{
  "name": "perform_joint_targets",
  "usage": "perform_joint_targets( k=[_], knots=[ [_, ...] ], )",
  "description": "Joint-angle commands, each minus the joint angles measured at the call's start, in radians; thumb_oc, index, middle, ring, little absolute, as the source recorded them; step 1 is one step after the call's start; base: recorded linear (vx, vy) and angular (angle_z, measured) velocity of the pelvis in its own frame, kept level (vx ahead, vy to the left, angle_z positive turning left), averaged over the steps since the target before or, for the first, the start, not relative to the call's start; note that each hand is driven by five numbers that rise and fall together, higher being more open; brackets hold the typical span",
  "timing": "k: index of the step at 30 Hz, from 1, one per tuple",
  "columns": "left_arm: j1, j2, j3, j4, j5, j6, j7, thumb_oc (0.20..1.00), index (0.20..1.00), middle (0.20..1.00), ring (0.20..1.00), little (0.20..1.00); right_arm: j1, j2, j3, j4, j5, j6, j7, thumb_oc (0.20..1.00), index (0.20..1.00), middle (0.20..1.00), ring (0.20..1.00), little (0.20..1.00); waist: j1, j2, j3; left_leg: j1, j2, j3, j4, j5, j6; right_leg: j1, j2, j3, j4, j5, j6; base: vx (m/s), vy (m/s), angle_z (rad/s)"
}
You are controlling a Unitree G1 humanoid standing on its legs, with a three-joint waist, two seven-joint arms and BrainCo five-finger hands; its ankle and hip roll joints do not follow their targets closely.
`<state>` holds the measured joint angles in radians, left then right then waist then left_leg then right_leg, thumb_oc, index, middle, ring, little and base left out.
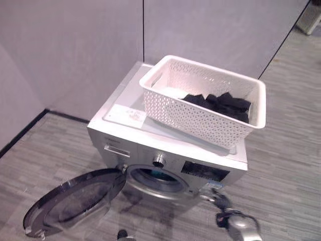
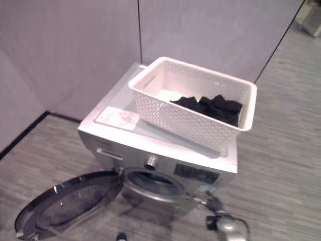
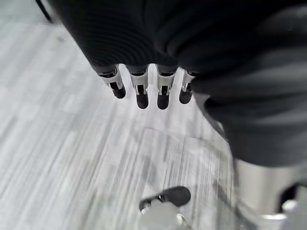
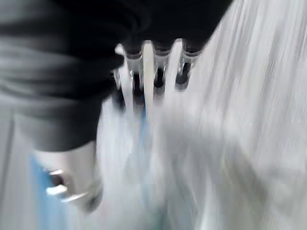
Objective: Grab the laundry basket,head to the washer,open it,put in the laundry and shut it.
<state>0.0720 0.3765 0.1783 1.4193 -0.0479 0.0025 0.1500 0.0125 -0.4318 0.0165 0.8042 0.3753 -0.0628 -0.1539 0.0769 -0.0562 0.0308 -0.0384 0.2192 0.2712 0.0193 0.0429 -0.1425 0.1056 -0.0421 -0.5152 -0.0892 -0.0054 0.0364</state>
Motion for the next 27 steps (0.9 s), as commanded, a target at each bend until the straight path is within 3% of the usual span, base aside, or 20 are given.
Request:
perform_joint_targets(
  k=[1, 2, 3, 4, 5, 10, 13, 19, 24, 25, 27],
  knots=[
    [-0.042, 0.053, -0.044, 0.069, -0.052, -0.012, -0.018, 1.000, 1.000, 1.000, 1.000, 1.000, -0.070, -0.224, -0.135, -0.040, 0.049, -0.103, -0.066, 1.000, 1.000, 1.000, 1.000, 1.000, 0.008, -0.008, -0.021, -0.072, 0.031, 0.016, -0.099, 0.304, -0.028, 0.088, -0.021, -0.005, 0.073, -0.144, 0.031, 0.00, 0.000, 0.00],
    [-0.042, 0.052, -0.044, 0.070, -0.052, -0.012, -0.018, 1.000, 1.000, 1.000, 1.000, 1.000, -0.070, -0.224, -0.135, -0.040, 0.049, -0.103, -0.066, 1.000, 1.000, 1.000, 1.000, 1.000, 0.009, -0.007, -0.021, -0.072, 0.031, 0.016, -0.099, 0.304, -0.028, 0.088, -0.021, -0.005, 0.073, -0.144, 0.031, 0.00, 0.000, 0.00],
    [-0.044, 0.025, -0.013, 0.077, -0.074, -0.021, -0.018, 1.000, 1.000, 1.000, 1.000, 1.000, 0.051, -0.228, -0.245, -0.350, 0.029, -0.182, -0.121, 1.000, 1.000, 1.000, 1.000, 1.000, -0.034, -0.005, -0.026, -0.067, 0.034, 0.035, -0.102, 0.291, -0.029, 0.077, -0.025, 0.009, 0.079, -0.139, 0.036, 0.00, 0.000, 0.00],
    [-0.045, -0.001, -0.004, 0.073, -0.078, -0.015, -0.019, 1.000, 1.000, 1.000, 1.000, 1.000, 0.070, -0.160, -0.272, -0.532, -0.023, -0.195, -0.139, 1.000, 1.000, 1.000, 1.000, 1.000, -0.048, 0.005, -0.033, -0.066, 0.035, 0.042, -0.103, 0.283, -0.025, 0.074, -0.028, 0.015, 0.080, -0.136, 0.036, 0.02, 0.063, 0.02],
    [-0.033, -0.042, 0.011, 0.062, -0.085, -0.018, -0.011, 1.000, 1.000, 1.000, 1.000, 1.000, 0.125, -0.074, -0.342, -0.740, -0.170, -0.216, -0.207, 1.000, 1.000, 1.000, 1.000, 1.000, -0.072, 0.022, -0.042, -0.062, 0.034, 0.045, -0.103, 0.267, -0.018, 0.071, -0.034, 0.025, 0.083, -0.141, 0.036, 0.02, 0.055, -0.05],
    [-0.021, -0.101, -0.023, 0.016, -0.069, -0.037, 0.003, 1.000, 1.000, 1.000, 1.000, 1.000, 0.092, -0.037, -0.395, -0.949, -0.402, -0.210, -0.329, 1.000, 1.000, 1.000, 1.000, 1.000, -0.060, 0.030, -0.054, -0.062, 0.028, 0.031, -0.102, 0.262, -0.012, 0.069, -0.037, 0.029, 0.090, -0.151, 0.035, 0.01, 0.023, -0.10],
    [-0.019, -0.109, -0.054, 0.013, -0.054, -0.035, 0.003, 1.000, 1.000, 1.000, 1.000, 1.000, 0.035, -0.065, -0.377, -0.998, -0.419, -0.206, -0.332, 1.000, 1.000, 1.000, 1.000, 1.000, -0.047, 0.025, -0.055, -0.060, 0.025, 0.030, -0.102, 0.256, -0.008, 0.068, -0.037, 0.031, 0.092, -0.150, 0.037, 0.00, 0.008, 0.06],
    [-0.009, -0.082, -0.112, 0.004, 0.009, -0.043, -0.043, 1.000, 1.000, 1.000, 1.000, 1.000, -0.106, -0.333, -0.308, -1.052, -0.480, -0.160, -0.217, 1.000, 1.000, 1.000, 1.000, 1.000, 0.000, -0.003, -0.054, -0.062, 0.023, 0.022, -0.100, 0.249, -0.004, 0.068, -0.032, 0.024, 0.089, -0.147, 0.042, 0.00, 0.000, 0.00],
    [-0.001, -0.067, -0.135, 0.003, 0.012, -0.044, -0.070, 1.000, 1.000, 1.000, 1.000, 1.000, -0.203, -0.495, -0.235, -0.966, -0.438, -0.125, -0.118, 1.000, 1.000, 1.000, 1.000, 1.000, 0.022, -0.013, -0.052, -0.074, 0.023, 0.015, -0.100, 0.246, -0.002, 0.066, -0.029, 0.012, 0.088, -0.145, 0.042, -0.01, 0.001, 0.03],
    [0.006, -0.060, -0.152, 0.002, 0.009, -0.047, -0.083, 1.000, 1.000, 1.000, 1.000, 1.000, -0.248, -0.561, -0.192, -0.924, -0.419, -0.120, -0.079, 1.000, 1.000, 1.000, 1.000, 1.000, 0.034, -0.021, -0.051, -0.079, 0.023, 0.010, -0.100, 0.245, -0.002, 0.066, -0.028, 0.007, 0.086, -0.144, 0.042, -0.02, 0.006, 0.15],
    [0.007, -0.060, -0.155, 0.003, 0.009, -0.048, -0.094, 1.000, 1.000, 1.000, 1.000, 1.000, -0.304, -0.611, -0.131, -0.869, -0.422, -0.112, -0.043, 1.000, 1.000, 1.000, 1.000, 1.000, 0.037, -0.022, -0.048, -0.084, 0.023, 0.007, -0.099, 0.246, -0.001, 0.065, -0.028, 0.003, 0.085, -0.143, 0.042, -0.02, 0.005, 0.19]
  ],
)
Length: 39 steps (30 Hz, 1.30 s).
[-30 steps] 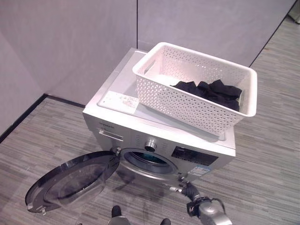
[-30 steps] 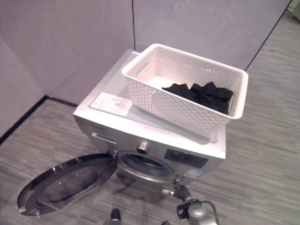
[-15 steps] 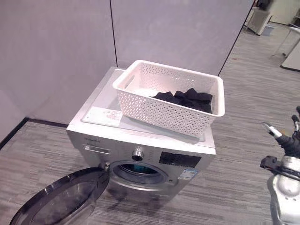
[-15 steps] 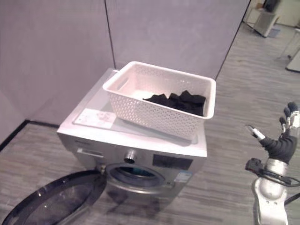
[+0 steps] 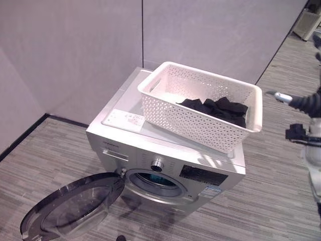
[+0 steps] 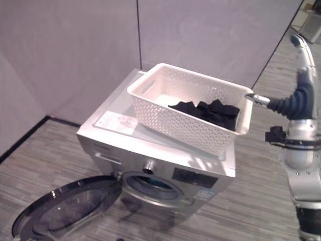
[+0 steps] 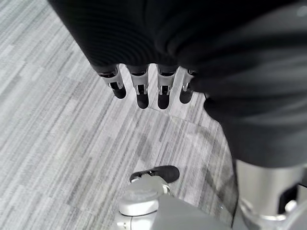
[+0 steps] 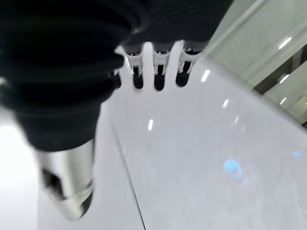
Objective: Grab the laundry basket,head to the washer,open it,put in the laundry and shut it.
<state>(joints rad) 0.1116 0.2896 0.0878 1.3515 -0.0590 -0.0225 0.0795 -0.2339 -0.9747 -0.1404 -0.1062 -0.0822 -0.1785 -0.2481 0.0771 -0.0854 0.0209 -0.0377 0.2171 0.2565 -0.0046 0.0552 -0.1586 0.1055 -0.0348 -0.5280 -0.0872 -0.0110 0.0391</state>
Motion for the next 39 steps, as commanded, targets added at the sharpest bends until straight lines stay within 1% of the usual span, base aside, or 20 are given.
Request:
perform_joint_targets(
  k=[1, 3, 4, 5, 7, 9, 10, 12, 13, 14, 16, 17, 18, 23, 25, 26, 28, 31, 32, 39],
  knots=[
    [-0.032, 0.026, -0.064, 0.071, 0.020, -0.023, -0.023, 1.000, 1.000, 1.000, 1.000, 1.000, -0.060, -0.069, 0.029, 0.042, 0.035, 0.003, 0.051, 1.000, 1.000, 1.000, 1.000, 1.000, 0.036, 0.007, -0.038, -0.084, 0.025, 0.022, -0.075, 0.233, 0.015, 0.065, -0.035, 0.016, 0.083, -0.138, 0.039, -0.01, 0.001, 0.08],
    [-0.032, 0.026, -0.063, 0.071, 0.020, -0.023, -0.023, 1.000, 1.000, 1.000, 1.000, 1.000, -0.063, -0.069, 0.031, 0.043, 0.035, 0.003, 0.051, 1.000, 1.000, 1.000, 1.000, 1.000, 0.035, 0.008, -0.038, -0.085, 0.025, 0.022, -0.075, 0.233, 0.015, 0.065, -0.035, 0.016, 0.083, -0.138, 0.039, 0.00, 0.000, 0.00],
    [-0.028, 0.039, -0.081, 0.065, 0.021, -0.024, -0.036, 1.000, 1.000, 1.000, 1.000, 1.000, -0.095, -0.136, 0.074, 0.085, 0.037, 0.021, 0.104, 1.000, 1.000, 1.000, 1.000, 1.000, 0.052, -0.007, -0.036, -0.088, 0.026, 0.019, -0.075, 0.233, 0.016, 0.066, -0.033, 0.009, 0.083, -0.138, 0.039, -0.01, 0.011, 0.03],
    [-0.026, 0.044, -0.107, 0.055, 0.011, -0.025, -0.048, 1.000, 1.000, 1.000, 1.000, 1.000, -0.159, -0.185, 0.155, 0.163, 0.058, 0.038, 0.156, 1.000, 1.000, 1.000, 1.000, 1.000, 0.074, -0.019, -0.032, -0.093, 0.026, 0.014, -0.074, 0.233, 0.017, 0.067, -0.033, 0.003, 0.082, -0.135, 0.038, 0.00, 0.000, 0.00],
    [-0.021, 0.037, -0.107, 0.030, -0.035, -0.025, -0.078, 1.000, 1.000, 1.000, 1.000, 1.000, -0.332, -0.258, 0.361, 0.299, 0.089, 0.062, 0.257, 1.000, 1.000, 1.000, 1.000, 1.000, 0.081, -0.031, -0.020, -0.103, 0.029, 0.009, -0.072, 0.231, 0.019, 0.066, -0.030, -0.011, 0.084, -0.136, 0.035, 0.00, 0.016, -0.01],
    [-0.023, 0.035, -0.121, 0.018, -0.056, -0.030, -0.093, 1.000, 1.000, 1.000, 1.000, 1.000, -0.392, -0.280, 0.434, 0.361, 0.077, 0.074, 0.289, 1.000, 1.000, 1.000, 1.000, 1.000, 0.093, -0.045, -0.013, -0.113, 0.028, 0.001, -0.071, 0.228, 0.020, 0.065, -0.027, -0.017, 0.082, -0.135, 0.035, 0.00, 0.022, 0.12],
    [-0.023, 0.032, -0.119, 0.018, -0.056, -0.030, -0.093, 1.000, 1.000, 1.000, 1.000, 1.000, -0.406, -0.279, 0.447, 0.367, 0.079, 0.072, 0.288, 1.000, 1.000, 1.000, 1.000, 1.000, 0.091, -0.043, -0.013, -0.113, 0.028, 0.001, -0.071, 0.228, 0.020, 0.064, -0.027, -0.017, 0.082, -0.135, 0.035, 0.00, 0.011, 0.20],
    [-0.019, 0.028, -0.142, 0.001, -0.073, -0.032, -0.114, 1.000, 1.000, 1.000, 1.000, 1.000, -0.481, -0.296, 0.538, 0.453, 0.089, 0.083, 0.326, 1.000, 1.000, 1.000, 1.000, 1.000, 0.103, -0.057, -0.006, -0.127, 0.030, -0.006, -0.071, 0.225, 0.021, 0.057, -0.024, -0.024, 0.079, -0.134, 0.035, 0.01, 0.009, 0.15],
    [-0.019, 0.027, -0.141, 0.001, -0.073, -0.032, -0.115, 1.000, 1.000, 1.000, 1.000, 1.000, -0.490, -0.296, 0.547, 0.457, 0.090, 0.082, 0.326, 1.000, 1.000, 1.000, 1.000, 1.000, 0.101, -0.056, -0.007, -0.128, 0.030, -0.006, -0.071, 0.225, 0.021, 0.057, -0.024, -0.024, 0.079, -0.134, 0.035, 0.00, 0.011, 0.08],
    [-0.018, 0.030, -0.152, -0.010, -0.077, -0.033, -0.124, 1.000, 1.000, 1.000, 1.000, 1.000, -0.514, -0.307, 0.584, 0.479, 0.078, 0.086, 0.348, 1.000, 1.000, 1.000, 1.000, 1.000, 0.111, -0.065, -0.001, -0.135, 0.031, -0.009, -0.071, 0.225, 0.021, 0.055, -0.022, -0.028, 0.076, -0.133, 0.036, -0.01, 0.014, 0.07],
    [-0.007, 0.028, -0.161, -0.025, -0.098, -0.035, -0.141, 1.000, 1.000, 1.000, 1.000, 1.000, -0.602, -0.319, 0.691, 0.564, 0.074, 0.092, 0.380, 1.000, 1.000, 1.000, 1.000, 1.000, 0.119, -0.070, 0.006, -0.148, 0.030, -0.016, -0.071, 0.222, 0.022, 0.047, -0.019, -0.034, 0.069, -0.129, 0.037, -0.01, 0.017, 0.10],
    [-0.006, 0.026, -0.160, -0.025, -0.098, -0.035, -0.141, 1.000, 1.000, 1.000, 1.000, 1.000, -0.609, -0.318, 0.699, 0.566, 0.075, 0.092, 0.380, 1.000, 1.000, 1.000, 1.000, 1.000, 0.118, -0.068, 0.006, -0.148, 0.030, -0.016, -0.071, 0.222, 0.022, 0.047, -0.019, -0.034, 0.069, -0.129, 0.037, -0.01, 0.016, 0.10],
    [-0.001, 0.028, -0.161, -0.030, -0.103, -0.034, -0.146, 1.000, 1.000, 1.000, 1.000, 1.000, -0.678, -0.315, 0.775, 0.615, 0.046, 0.091, 0.388, 1.000, 1.000, 1.000, 1.000, 1.000, 0.125, -0.072, 0.016, -0.156, 0.029, -0.019, -0.072, 0.219, 0.024, 0.043, -0.018, -0.035, 0.064, -0.125, 0.039, -0.01, 0.017, 0.10],
    [0.010, 0.039, -0.160, -0.048, -0.135, -0.033, -0.154, 1.000, 1.000, 1.000, 1.000, 1.000, -0.779, -0.302, 0.885, 0.680, 0.046, 0.099, 0.414, 1.000, 1.000, 1.000, 1.000, 1.000, 0.140, -0.084, 0.044, -0.174, 0.033, -0.024, -0.069, 0.219, 0.028, 0.025, -0.015, -0.036, 0.065, -0.122, 0.039, -0.01, 0.007, 0.02],
    [0.015, 0.040, -0.159, -0.054, -0.143, -0.033, -0.158, 1.000, 1.000, 1.000, 1.000, 1.000, -0.796, -0.307, 0.911, 0.680, 0.049, 0.100, 0.430, 1.000, 1.000, 1.000, 1.000, 1.000, 0.141, -0.087, 0.050, -0.177, 0.034, -0.024, -0.069, 0.219, 0.028, 0.022, -0.015, -0.038, 0.064, -0.121, 0.039, 0.00, 0.000, 0.00],
    [0.022, 0.042, -0.163, -0.072, -0.162, -0.034, -0.168, 1.000, 1.000, 1.000, 1.000, 1.000, -0.825, -0.329, 0.962, 0.670, 0.053, 0.102, 0.460, 1.000, 1.000, 1.000, 1.000, 1.000, 0.143, -0.093, 0.062, -0.184, 0.034, -0.025, -0.068, 0.219, 0.028, 0.016, -0.015, -0.039, 0.065, -0.119, 0.040, 0.00, 0.000, 0.00],
    [0.035, 0.036, -0.168, -0.098, -0.188, -0.036, -0.176, 1.000, 1.000, 1.000, 1.000, 1.000, -0.869, -0.345, 1.031, 0.670, 0.060, 0.101, 0.488, 1.000, 1.000, 1.000, 1.000, 1.000, 0.142, -0.092, 0.074, -0.190, 0.033, -0.026, -0.067, 0.218, 0.029, 0.009, -0.016, -0.042, 0.065, -0.116, 0.042, 0.00, 0.000, 0.00],
    [0.040, 0.036, -0.172, -0.117, -0.210, -0.040, -0.180, 1.000, 1.000, 1.000, 1.000, 1.000, -0.900, -0.353, 1.077, 0.681, 0.060, 0.099, 0.501, 1.000, 1.000, 1.000, 1.000, 1.000, 0.143, -0.092, 0.087, -0.199, 0.034, -0.026, -0.067, 0.218, 0.028, 0.000, -0.017, -0.042, 0.065, -0.112, 0.044, -0.01, 0.006, -0.01],
    [0.041, 0.034, -0.181, -0.141, -0.238, -0.041, -0.185, 1.000, 1.000, 1.000, 1.000, 1.000, -0.917, -0.347, 1.098, 0.701, 0.063, 0.101, 0.505, 1.000, 1.000, 1.000, 1.000, 1.000, 0.147, -0.090, 0.104, -0.208, 0.036, -0.025, -0.066, 0.218, 0.028, -0.011, -0.018, -0.041, 0.067, -0.109, 0.046, -0.04, 0.018, -0.03],
    [0.035, 0.037, -0.205, -0.237, -0.340, -0.047, -0.181, 1.000, 1.000, 1.000, 1.000, 1.000, -0.917, -0.328, 1.110, 0.724, 0.123, 0.111, 0.516, 1.000, 1.000, 1.000, 1.000, 1.000, 0.150, -0.082, 0.166, -0.245, 0.033, -0.039, -0.064, 0.224, 0.030, -0.046, -0.021, -0.050, 0.070, -0.099, 0.046, -0.04, 0.009, -0.04]
  ],
)
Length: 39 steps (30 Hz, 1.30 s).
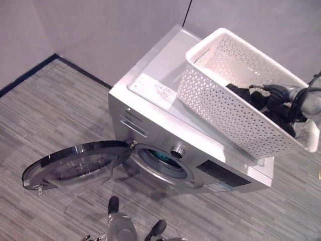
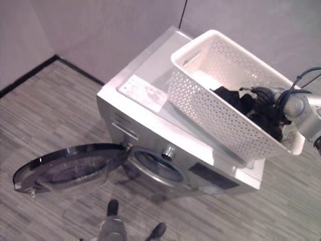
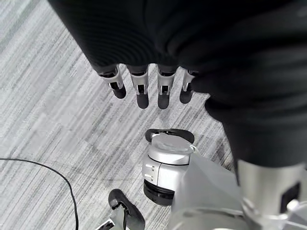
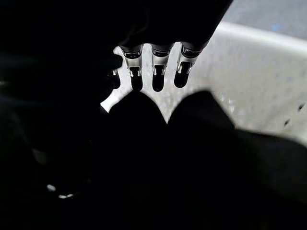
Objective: Grab the laundry basket,head to the washer,open it,put in the laundry and shut it.
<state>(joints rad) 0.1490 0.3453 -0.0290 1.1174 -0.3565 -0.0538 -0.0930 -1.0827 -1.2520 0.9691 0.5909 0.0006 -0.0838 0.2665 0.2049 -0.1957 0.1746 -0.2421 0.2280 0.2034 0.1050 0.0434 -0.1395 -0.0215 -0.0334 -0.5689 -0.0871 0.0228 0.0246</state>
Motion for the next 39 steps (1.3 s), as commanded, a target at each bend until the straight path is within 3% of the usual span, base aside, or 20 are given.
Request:
perform_joint_targets(
  k=[1, 6, 12, 13, 14, 15, 27, 33, 39],
  knots=[
    [0.001, -0.006, -0.093, -0.050, -0.070, -0.019, -0.009, 1.000, 1.000, 1.000, 1.000, 1.000, -0.065, -0.076, 0.028, 0.010, 0.036, 0.017, 0.022, 1.000, 1.000, 1.000, 1.000, 1.000, 0.024, 0.031, 0.036, -0.059, 0.020, 0.005, -0.172, 0.238, 0.011, 0.067, -0.023, -0.015, 0.072, -0.130, 0.061, -0.04, 0.003, -0.01],
    [0.013, 0.006, -0.117, -0.125, -0.114, -0.027, -0.017, 1.000, 1.000, 1.000, 1.000, 1.000, -0.067, -0.137, 0.120, 0.055, -0.014, 0.009, 0.066, 1.000, 1.000, 1.000, 1.000, 1.000, 0.028, 0.043, 0.082, -0.098, 0.012, -0.011, -0.172, 0.244, 0.008, 0.040, -0.027, -0.028, 0.070, -0.121, 0.066, -0.03, 0.006, 0.06],
    [0.003, -0.001, -0.151, -0.132, -0.130, -0.023, -0.011, 1.000, 1.000, 1.000, 1.000, 1.000, 0.016, -0.091, 0.108, 0.123, -0.085, 0.016, 0.100, 1.000, 1.000, 1.000, 1.000, 1.000, 0.029, 0.065, 0.125, -0.138, 0.007, -0.019, -0.172, 0.250, 0.008, -0.002, -0.035, -0.023, 0.065, -0.107, 0.071, -0.04, 0.020, 0.05],
    [0.001, -0.006, -0.157, -0.130, -0.131, -0.022, -0.010, 1.000, 1.000, 1.000, 1.000, 1.000, 0.042, -0.082, 0.098, 0.105, -0.081, 0.019, 0.109, 0.884, 0.884, 0.884, 0.884, 0.884, 0.028, 0.068, 0.130, -0.142, 0.008, -0.017, -0.174, 0.250, 0.008, -0.009, -0.037, -0.019, 0.062, -0.102, 0.072, -0.04, 0.018, -0.05],
    [-0.003, -0.012, -0.163, -0.130, -0.133, -0.021, -0.009, 1.000, 1.000, 1.000, 1.000, 1.000, 0.067, -0.068, 0.083, 0.095, -0.074, 0.020, 0.115, 0.363, 0.363, 0.363, 0.363, 0.363, 0.028, 0.069, 0.134, -0.146, 0.009, -0.016, -0.174, 0.249, 0.009, -0.014, -0.039, -0.020, 0.060, -0.097, 0.074, -0.04, 0.011, -0.07],
    [-0.008, -0.018, -0.166, -0.127, -0.135, -0.020, -0.009, 1.000, 1.000, 1.000, 1.000, 1.000, 0.079, -0.053, 0.073, 0.093, -0.067, 0.022, 0.117, 0.200, 0.200, 0.200, 0.200, 0.200, 0.027, 0.071, 0.136, -0.148, 0.008, -0.015, -0.174, 0.248, 0.010, -0.017, -0.039, -0.017, 0.059, -0.096, 0.074, -0.04, 0.020, -0.02],
    [-0.035, -0.026, -0.181, -0.126, -0.137, -0.021, 0.004, 1.000, 1.000, 1.000, 1.000, 1.000, 0.047, 0.028, -0.030, 0.103, 0.012, 0.025, 0.026, 0.200, 0.200, 0.200, 0.200, 0.200, 0.013, 0.082, 0.088, -0.123, 0.006, 0.005, -0.173, 0.232, 0.018, -0.005, -0.047, -0.005, 0.046, -0.094, 0.069, -0.01, 0.015, -0.05],
    [-0.046, -0.035, -0.162, -0.070, -0.099, -0.015, 0.018, 1.000, 1.000, 1.000, 1.000, 1.000, 0.045, 0.060, -0.223, 0.096, 0.165, 0.011, -0.091, 0.200, 0.200, 0.200, 0.200, 0.200, 0.001, 0.078, 0.033, -0.090, 0.008, 0.014, -0.175, 0.223, 0.022, 0.030, -0.042, 0.002, 0.037, -0.102, 0.067, 0.01, -0.014, -0.01],
    [-0.047, -0.040, -0.150, 0.029, -0.010, -0.010, 0.028, 1.000, 1.000, 1.000, 1.000, 1.000, 0.027, 0.113, -0.425, 0.057, 0.367, -0.050, -0.209, 0.200, 0.200, 0.200, 0.200, 0.200, 0.002, 0.076, -0.038, -0.038, 0.009, 0.018, -0.175, 0.211, 0.021, 0.090, -0.040, -0.001, 0.036, -0.121, 0.064, 0.05, -0.028, 0.01]
  ],
)
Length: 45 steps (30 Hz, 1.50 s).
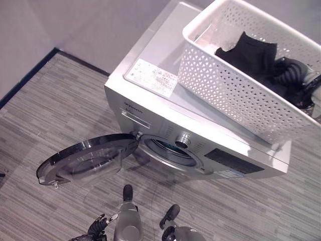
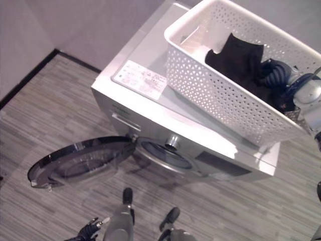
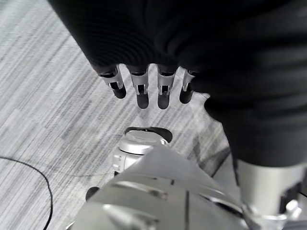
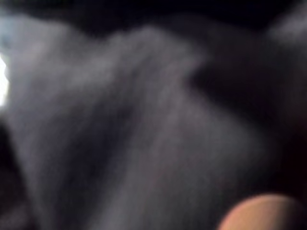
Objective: Grab the laundry basket,head to the washer,open it,put in the laundry and shut it.
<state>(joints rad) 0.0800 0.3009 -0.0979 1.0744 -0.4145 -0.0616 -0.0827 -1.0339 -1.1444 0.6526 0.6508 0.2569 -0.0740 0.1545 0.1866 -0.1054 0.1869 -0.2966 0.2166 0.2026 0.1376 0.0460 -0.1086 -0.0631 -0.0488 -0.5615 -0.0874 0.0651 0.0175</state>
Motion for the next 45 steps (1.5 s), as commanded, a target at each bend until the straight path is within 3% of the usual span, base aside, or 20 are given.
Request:
perform_joint_targets(
  k=[1, 8, 12, 17, 18, 23, 32, 37, 45],
  knots=[
    [0.023, 0.003, -0.079, 0.091, 0.059, -0.002, 0.024, 1.000, 1.000, 1.000, 1.000, 1.000, -0.035, 0.016, -0.138, 0.005, 0.152, -0.071, -0.118, 0.200, 0.200, 0.200, 0.200, 0.200, 0.021, -0.013, -0.062, 0.025, 0.019, 0.020, -0.208, 0.206, -0.011, 0.142, -0.024, -0.010, 0.037, -0.167, 0.071, 0.06, -0.016, 0.10],
    [0.026, 0.007, -0.033, 0.160, 0.053, 0.008, 0.052, 1.000, 1.000, 1.000, 1.000, 1.000, -0.109, 0.068, -0.210, -0.001, 0.249, -0.099, -0.213, 0.200, 0.200, 0.200, 0.200, 0.200, 0.022, -0.014, -0.114, 0.059, 0.015, 0.023, -0.212, 0.199, -0.011, 0.174, -0.026, -0.015, 0.037, -0.174, 0.072, 0.03, -0.007, 0.11],
    [0.015, -0.005, -0.023, 0.153, 0.056, 0.006, 0.082, 1.000, 1.000, 1.000, 1.000, 1.000, -0.074, 0.102, -0.342, -0.062, 0.142, -0.124, -0.369, 0.200, 0.200, 0.200, 0.200, 0.200, 0.023, -0.002, -0.146, 0.074, 0.005, 0.017, -0.216, 0.190, -0.008, 0.194, -0.030, -0.016, 0.039, -0.178, 0.074, 0.03, 0.007, 0.06],
    [0.016, -0.002, -0.025, 0.152, 0.056, 0.006, 0.082, 1.000, 1.000, 1.000, 1.000, 1.000, -0.065, 0.102, -0.351, -0.067, 0.140, -0.122, -0.369, 0.200, 0.200, 0.200, 0.200, 0.200, 0.025, -0.005, -0.147, 0.075, 0.005, 0.017, -0.216, 0.190, -0.008, 0.194, -0.030, -0.016, 0.039, -0.178, 0.074, 0.01, 0.002, 0.03],
    [0.011, -0.017, -0.052, 0.115, 0.097, 0.006, 0.098, 1.000, 1.000, 1.000, 1.000, 1.000, 0.000, 0.080, -0.460, -0.091, -0.050, -0.105, -0.517, 0.200, 0.200, 0.200, 0.200, 0.200, 0.026, 0.011, -0.160, 0.085, -0.008, 0.001, -0.218, 0.184, -0.004, 0.208, -0.031, -0.023, 0.045, -0.186, 0.075, 0.04, 0.009, 0.04],
    [0.012, -0.021, -0.039, 0.097, 0.152, -0.002, 0.109, 1.000, 1.000, 1.000, 1.000, 1.000, 0.190, -0.015, -0.583, -0.212, -0.443, -0.028, -0.644, 0.200, 0.200, 0.200, 0.200, 0.200, 0.024, 0.020, -0.166, 0.094, -0.016, -0.003, -0.219, 0.176, 0.001, 0.218, -0.034, -0.027, 0.046, -0.188, 0.079, 0.01, 0.003, 0.18],
    [0.005, -0.020, -0.016, 0.129, 0.191, -0.006, 0.110, 1.000, 1.000, 1.000, 1.000, 1.000, 0.467, -0.053, -0.830, -0.279, -0.518, -0.001, -0.693, 0.200, 0.200, 0.200, 0.200, 0.200, 0.002, 0.023, -0.179, 0.100, -0.017, 0.001, -0.221, 0.169, 0.002, 0.220, -0.040, -0.020, 0.046, -0.184, 0.084, 0.00, 0.002, -0.01],
    [0.007, -0.026, 0.032, 0.140, 0.198, -0.010, 0.119, 1.000, 1.000, 1.000, 1.000, 1.000, 0.636, -0.094, -0.967, -0.303, -0.623, 0.049, -0.721, 0.200, 0.200, 0.200, 0.200, 0.200, -0.036, 0.032, -0.188, 0.111, -0.016, 0.017, -0.222, 0.161, 0.004, 0.219, -0.048, -0.007, 0.043, -0.177, 0.089, 0.00, 0.000, -0.10],
    [-0.007, -0.034, 0.059, 0.156, 0.216, -0.014, 0.126, 1.000, 1.000, 1.000, 1.000, 1.000, 0.828, -0.105, -1.106, -0.344, -0.702, 0.076, -0.707, 0.200, 0.200, 0.200, 0.200, 0.200, -0.072, 0.036, -0.195, 0.116, -0.009, 0.033, -0.223, 0.161, -0.001, 0.215, -0.048, 0.004, 0.041, -0.173, 0.092, 0.00, -0.018, -0.10]
  ],
)
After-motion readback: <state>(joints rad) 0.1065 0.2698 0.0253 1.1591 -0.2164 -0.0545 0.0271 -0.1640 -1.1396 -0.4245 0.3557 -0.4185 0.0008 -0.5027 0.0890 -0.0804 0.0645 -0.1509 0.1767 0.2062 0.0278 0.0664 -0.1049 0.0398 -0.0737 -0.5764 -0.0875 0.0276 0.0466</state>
